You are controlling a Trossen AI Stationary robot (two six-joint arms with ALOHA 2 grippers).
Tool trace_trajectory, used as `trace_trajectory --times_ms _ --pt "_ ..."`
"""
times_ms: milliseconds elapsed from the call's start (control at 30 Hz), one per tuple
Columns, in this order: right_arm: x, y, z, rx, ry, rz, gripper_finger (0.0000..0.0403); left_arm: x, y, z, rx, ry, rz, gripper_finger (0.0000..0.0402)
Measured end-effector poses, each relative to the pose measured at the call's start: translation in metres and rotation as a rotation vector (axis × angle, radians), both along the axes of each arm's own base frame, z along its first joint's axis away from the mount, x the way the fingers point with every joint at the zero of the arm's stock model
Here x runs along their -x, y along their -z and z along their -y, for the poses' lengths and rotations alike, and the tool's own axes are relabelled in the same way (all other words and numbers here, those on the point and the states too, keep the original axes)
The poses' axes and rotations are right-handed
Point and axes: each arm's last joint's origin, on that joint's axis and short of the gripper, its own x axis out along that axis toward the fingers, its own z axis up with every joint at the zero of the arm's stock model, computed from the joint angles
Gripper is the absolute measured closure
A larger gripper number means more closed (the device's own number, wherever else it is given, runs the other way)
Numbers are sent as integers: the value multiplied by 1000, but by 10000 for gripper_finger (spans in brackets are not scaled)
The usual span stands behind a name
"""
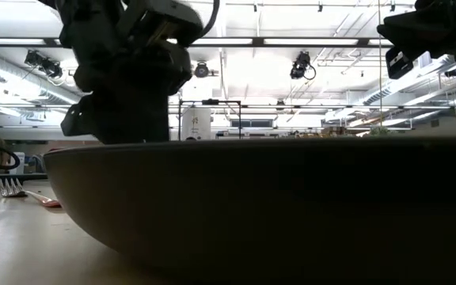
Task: Pick and place plate/cup/fork/spoon on tray
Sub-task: Put the black plate on the black tray
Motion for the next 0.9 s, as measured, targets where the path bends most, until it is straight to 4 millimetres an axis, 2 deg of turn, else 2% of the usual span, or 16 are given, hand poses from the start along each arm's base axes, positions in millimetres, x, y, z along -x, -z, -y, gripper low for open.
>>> trace_trajectory --times_ms 533,900 --pt "0 1 0 -4 6 -1 339 -1 12 6 -17 13 -22 230" --pt "-1 5 0 -8 7 2 339 -1 13 6 -19 13 -23 231"
